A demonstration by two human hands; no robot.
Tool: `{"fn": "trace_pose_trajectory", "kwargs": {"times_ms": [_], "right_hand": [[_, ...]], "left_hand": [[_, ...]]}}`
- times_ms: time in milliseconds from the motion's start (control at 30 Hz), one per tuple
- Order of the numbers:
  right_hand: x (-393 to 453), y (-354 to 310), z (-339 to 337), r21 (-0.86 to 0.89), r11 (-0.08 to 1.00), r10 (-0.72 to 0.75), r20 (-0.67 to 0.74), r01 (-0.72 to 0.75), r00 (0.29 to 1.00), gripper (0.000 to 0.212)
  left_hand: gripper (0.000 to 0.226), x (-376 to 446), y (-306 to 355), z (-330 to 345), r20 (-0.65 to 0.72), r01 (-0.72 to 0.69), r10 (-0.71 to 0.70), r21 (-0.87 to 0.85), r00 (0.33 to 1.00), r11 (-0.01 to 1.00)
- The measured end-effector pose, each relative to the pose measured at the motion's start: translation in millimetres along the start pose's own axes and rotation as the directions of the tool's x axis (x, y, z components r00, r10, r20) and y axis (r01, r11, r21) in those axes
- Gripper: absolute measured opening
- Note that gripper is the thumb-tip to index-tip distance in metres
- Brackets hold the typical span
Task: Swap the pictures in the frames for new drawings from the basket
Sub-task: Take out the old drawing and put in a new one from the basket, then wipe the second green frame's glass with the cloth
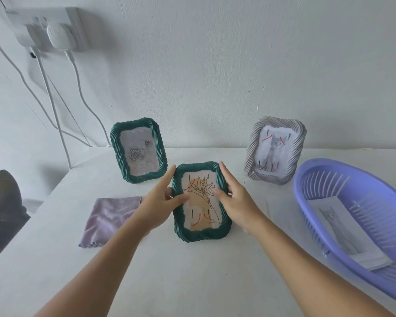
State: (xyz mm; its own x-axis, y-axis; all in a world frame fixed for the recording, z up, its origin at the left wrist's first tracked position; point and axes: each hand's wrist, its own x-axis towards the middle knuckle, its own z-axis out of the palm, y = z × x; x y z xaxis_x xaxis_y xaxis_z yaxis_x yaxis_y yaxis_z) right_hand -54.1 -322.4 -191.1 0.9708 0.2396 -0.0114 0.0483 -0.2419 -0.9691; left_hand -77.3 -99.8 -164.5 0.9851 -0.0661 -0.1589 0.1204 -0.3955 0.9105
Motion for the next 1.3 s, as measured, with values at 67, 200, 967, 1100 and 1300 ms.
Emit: {"fn": "trace_pose_trajectory", "kwargs": {"times_ms": [67,200,967,1100,1300], "right_hand": [[0.9,1.0,-3.2,-0.171,0.985,0.016,0.016,-0.013,1.000,0.072],[1.1,-1.1,-6.8,-0.577,0.816,0.053,0.012,-0.037,0.999,0.072],[5.0,29.8,-2.3,-0.840,0.536,0.071,-0.055,-0.084,0.996,0.070],[5.5,30.2,-2.3,-0.842,0.532,0.071,-0.058,-0.087,0.996,0.069],[5.2,30.9,-1.6,-0.841,0.534,0.058,-0.071,-0.091,0.996,0.068]], "left_hand": [[0.089,5.0,-5.7,2.5,-0.026,0.005,-0.002,0.111,1.000,0.994],[0.083,13.4,-13.9,4.6,-0.078,0.009,0.023,0.389,0.997,0.921],[0.048,-24.4,-52.9,-57.4,-0.345,0.154,0.191,0.760,0.919,0.631],[0.053,-44.8,-68.0,-97.0,-0.568,0.481,-0.082,0.600,0.819,0.639],[0.069,-52.7,-89.5,-112.8,-0.568,0.566,-0.238,0.517,0.788,0.642]]}}
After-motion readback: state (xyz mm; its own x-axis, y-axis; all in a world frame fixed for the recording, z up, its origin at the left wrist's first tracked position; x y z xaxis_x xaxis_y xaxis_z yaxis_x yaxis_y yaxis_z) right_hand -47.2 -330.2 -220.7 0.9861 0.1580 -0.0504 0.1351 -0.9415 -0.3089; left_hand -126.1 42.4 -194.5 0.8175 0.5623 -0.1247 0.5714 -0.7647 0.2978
